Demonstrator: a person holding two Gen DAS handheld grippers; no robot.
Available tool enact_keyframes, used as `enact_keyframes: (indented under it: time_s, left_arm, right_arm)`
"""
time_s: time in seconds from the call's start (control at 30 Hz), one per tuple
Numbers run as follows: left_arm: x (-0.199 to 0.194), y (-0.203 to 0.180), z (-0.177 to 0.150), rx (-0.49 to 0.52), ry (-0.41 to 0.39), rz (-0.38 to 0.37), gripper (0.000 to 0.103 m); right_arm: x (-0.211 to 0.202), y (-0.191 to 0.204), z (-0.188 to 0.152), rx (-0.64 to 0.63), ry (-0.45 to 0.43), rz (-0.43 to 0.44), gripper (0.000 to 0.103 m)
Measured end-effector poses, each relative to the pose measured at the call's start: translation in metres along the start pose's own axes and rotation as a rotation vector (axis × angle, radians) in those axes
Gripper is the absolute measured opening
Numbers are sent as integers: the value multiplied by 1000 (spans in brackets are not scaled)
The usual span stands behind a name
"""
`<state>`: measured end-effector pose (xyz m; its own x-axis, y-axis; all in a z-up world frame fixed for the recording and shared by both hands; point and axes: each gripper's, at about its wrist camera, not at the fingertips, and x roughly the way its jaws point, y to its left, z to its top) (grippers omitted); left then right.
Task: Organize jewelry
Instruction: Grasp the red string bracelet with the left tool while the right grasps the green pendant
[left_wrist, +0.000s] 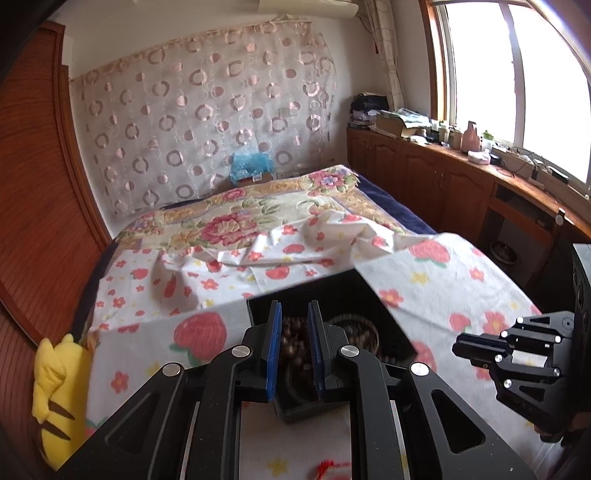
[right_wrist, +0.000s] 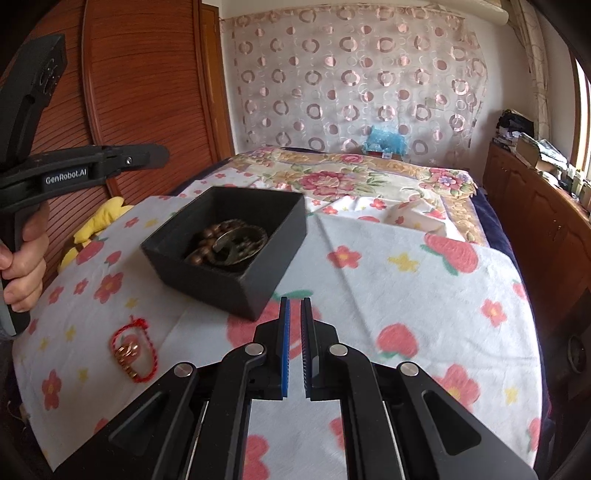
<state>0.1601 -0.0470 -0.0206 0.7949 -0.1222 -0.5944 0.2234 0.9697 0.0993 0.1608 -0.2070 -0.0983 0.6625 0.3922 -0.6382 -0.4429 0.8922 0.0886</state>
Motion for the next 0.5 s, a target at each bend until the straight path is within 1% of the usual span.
enact_keyframes:
  time_s: [0.1,0.13,0.2,0.5]
  left_arm:
    - [-6,3,-14,0,8,-6,14]
    - [-9,4,-20,-2,15,-10,14]
    - [-11,6,-30,-7,25,-16,15]
    - [-7,14,-76,-23,98,-24,15]
  right_arm:
    - [-2,13,-6,-12,15,26,9]
    - [-2,16,-8,-16,19,32,14]
    - [-4,25,-12,-28,24,51,21]
    - [-7,61,-34,-91,95,118,21]
